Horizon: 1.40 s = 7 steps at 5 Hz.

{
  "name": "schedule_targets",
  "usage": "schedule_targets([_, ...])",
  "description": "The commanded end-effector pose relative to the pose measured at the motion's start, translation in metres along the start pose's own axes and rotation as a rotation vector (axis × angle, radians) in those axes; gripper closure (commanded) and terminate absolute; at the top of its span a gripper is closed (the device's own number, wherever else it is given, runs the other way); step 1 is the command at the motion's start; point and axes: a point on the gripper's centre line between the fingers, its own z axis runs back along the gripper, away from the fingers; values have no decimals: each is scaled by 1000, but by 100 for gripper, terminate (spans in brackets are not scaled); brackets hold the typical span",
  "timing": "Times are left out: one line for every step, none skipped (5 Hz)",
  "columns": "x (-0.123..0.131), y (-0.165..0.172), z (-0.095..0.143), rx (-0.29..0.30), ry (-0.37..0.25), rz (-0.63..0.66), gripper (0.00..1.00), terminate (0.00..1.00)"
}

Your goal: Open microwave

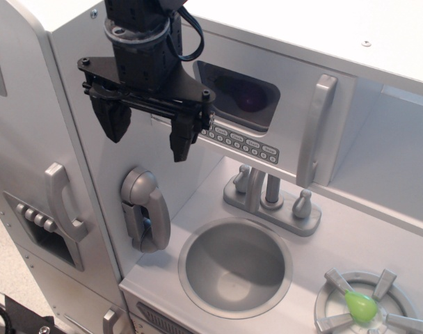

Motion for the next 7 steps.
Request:
schedule_targets([0, 0, 0, 0, 0, 0, 0, 0])
schedule_targets([12, -36, 15, -24, -88, -20, 0, 0])
schedule_targets([28, -63, 30, -112, -180, -42, 0, 0])
schedule_targets([43, -83, 30, -126, -157, -39, 0, 0])
schedule_targets([61, -95, 24, -98, -212, -22, 0, 0])
schedule_targets([70, -101, 16, -130, -164, -34, 0, 0])
schedule_targets([70, -109, 9, -122, -197, -43, 0, 0])
